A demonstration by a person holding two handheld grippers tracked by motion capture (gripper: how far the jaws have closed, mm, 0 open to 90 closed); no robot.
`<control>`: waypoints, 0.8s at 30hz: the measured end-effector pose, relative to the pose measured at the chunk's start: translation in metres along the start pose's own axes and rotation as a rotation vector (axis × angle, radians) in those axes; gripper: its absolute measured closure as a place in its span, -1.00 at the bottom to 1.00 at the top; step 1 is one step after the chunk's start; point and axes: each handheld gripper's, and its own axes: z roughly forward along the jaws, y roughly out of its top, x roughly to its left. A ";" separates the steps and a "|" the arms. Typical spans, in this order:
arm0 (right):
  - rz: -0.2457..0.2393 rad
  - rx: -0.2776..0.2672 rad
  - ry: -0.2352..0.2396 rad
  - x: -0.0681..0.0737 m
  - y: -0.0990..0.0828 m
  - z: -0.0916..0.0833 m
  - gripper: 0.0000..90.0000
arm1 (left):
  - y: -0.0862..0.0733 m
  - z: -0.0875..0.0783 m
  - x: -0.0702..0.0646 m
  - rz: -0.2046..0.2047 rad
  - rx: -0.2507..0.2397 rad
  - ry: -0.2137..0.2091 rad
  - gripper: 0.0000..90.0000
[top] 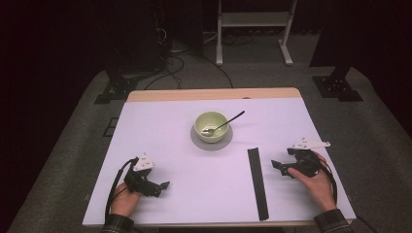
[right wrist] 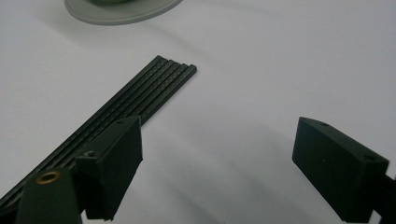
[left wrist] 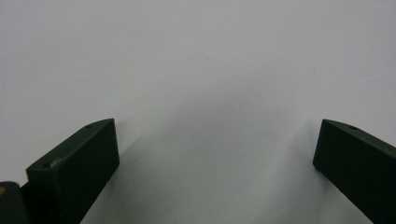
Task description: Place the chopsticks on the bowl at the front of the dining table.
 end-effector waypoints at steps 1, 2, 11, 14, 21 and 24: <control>0.001 0.000 0.002 0.000 0.001 0.000 -0.68 | 0.000 0.000 0.000 -0.001 -0.001 0.000 -1.00; 0.002 -0.001 0.004 0.000 0.001 0.001 -0.68 | 0.000 0.000 0.000 -0.001 -0.001 0.000 -1.00; 0.000 -0.001 0.014 0.003 0.008 0.007 -0.68 | 0.000 0.000 0.000 0.000 0.000 0.000 -1.00; 0.001 -0.003 0.019 0.004 0.010 0.008 -0.67 | 0.000 0.000 0.000 -0.001 -0.001 0.000 -1.00; -0.003 -0.007 0.022 0.005 0.015 0.012 -0.67 | 0.000 0.000 0.000 -0.001 -0.001 0.000 -1.00; -0.006 -0.007 0.025 0.007 0.017 0.013 -0.67 | 0.000 0.000 0.000 -0.001 -0.001 0.000 -1.00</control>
